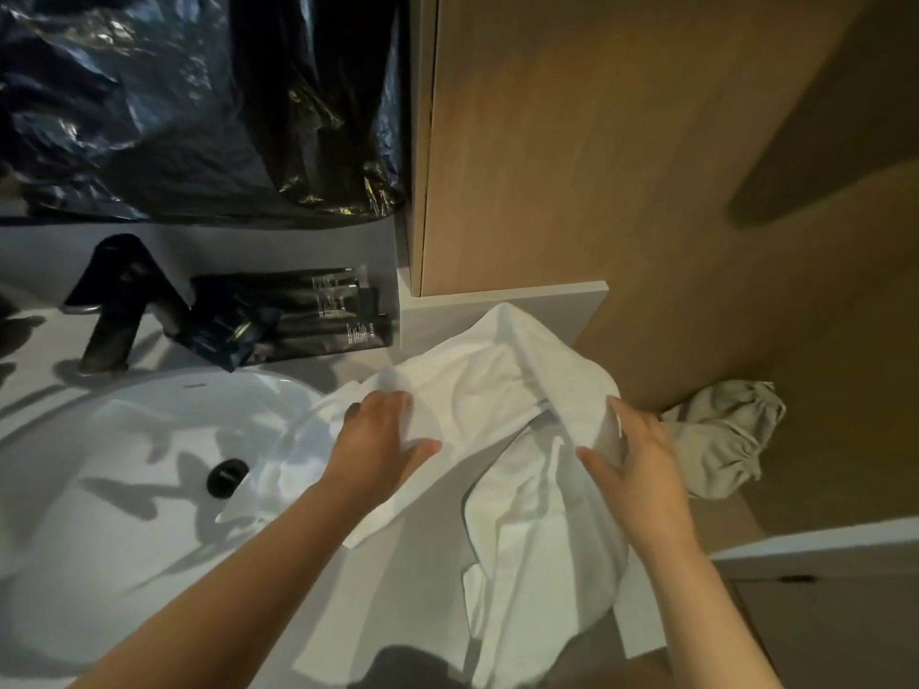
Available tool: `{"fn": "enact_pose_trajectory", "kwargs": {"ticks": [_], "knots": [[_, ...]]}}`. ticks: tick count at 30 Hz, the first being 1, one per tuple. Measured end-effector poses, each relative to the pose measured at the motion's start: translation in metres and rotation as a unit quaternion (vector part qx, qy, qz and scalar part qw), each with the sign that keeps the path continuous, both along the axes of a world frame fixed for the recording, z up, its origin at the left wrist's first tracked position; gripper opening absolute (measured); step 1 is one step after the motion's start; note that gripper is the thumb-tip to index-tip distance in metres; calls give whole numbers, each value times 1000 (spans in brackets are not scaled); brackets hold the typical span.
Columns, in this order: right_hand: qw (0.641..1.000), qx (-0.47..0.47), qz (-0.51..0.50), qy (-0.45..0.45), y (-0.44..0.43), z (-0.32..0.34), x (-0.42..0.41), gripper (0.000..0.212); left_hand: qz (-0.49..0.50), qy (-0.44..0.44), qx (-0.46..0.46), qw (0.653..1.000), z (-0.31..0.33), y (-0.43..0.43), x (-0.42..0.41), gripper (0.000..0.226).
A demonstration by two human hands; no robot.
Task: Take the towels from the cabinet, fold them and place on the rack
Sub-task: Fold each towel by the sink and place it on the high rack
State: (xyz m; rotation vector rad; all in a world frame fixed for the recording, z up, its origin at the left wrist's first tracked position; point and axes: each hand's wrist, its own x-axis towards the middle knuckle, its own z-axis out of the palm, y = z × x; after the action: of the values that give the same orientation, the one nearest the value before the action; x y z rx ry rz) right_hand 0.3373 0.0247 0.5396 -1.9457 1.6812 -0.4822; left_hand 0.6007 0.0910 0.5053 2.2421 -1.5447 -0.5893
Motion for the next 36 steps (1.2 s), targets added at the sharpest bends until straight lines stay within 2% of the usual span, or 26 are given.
{"fn": "enact_pose_trajectory", "kwargs": {"ticks": [4, 7, 9, 13, 17, 20, 25, 29, 33, 36], "knots": [[1000, -10, -6, 4, 1, -4, -2, 67, 26, 21, -68, 997, -7, 5, -4, 26], [1000, -16, -9, 0, 2, -4, 2, 70, 36, 29, -76, 996, -7, 9, -6, 28], [998, -54, -4, -19, 7, -2, 7, 66, 38, 37, -108, 993, 0, 12, -6, 31], [988, -118, 63, -74, 20, 5, 25, 50, 8, 44, -161, 986, 17, 24, -8, 14], [989, -83, 94, -77, 22, 11, 42, 53, 15, 136, -173, 975, 31, 48, -11, 18], [990, -56, 110, -75, 19, 14, 47, 62, 20, 143, -179, 973, 36, 61, -11, 22], [986, -67, 150, 4, 7, 11, 43, 69, 39, 131, -206, 969, 40, 74, -2, 25], [986, -80, 133, 65, -11, 2, 32, 61, 50, 117, -209, 970, 39, 78, 4, 26], [994, -89, 66, 17, -38, 6, 13, 43, 50, 107, -212, 970, 40, 78, 5, 37], [988, -144, 41, 26, -35, 9, 9, 39, 52, 109, -205, 971, 40, 78, 3, 40]]}}
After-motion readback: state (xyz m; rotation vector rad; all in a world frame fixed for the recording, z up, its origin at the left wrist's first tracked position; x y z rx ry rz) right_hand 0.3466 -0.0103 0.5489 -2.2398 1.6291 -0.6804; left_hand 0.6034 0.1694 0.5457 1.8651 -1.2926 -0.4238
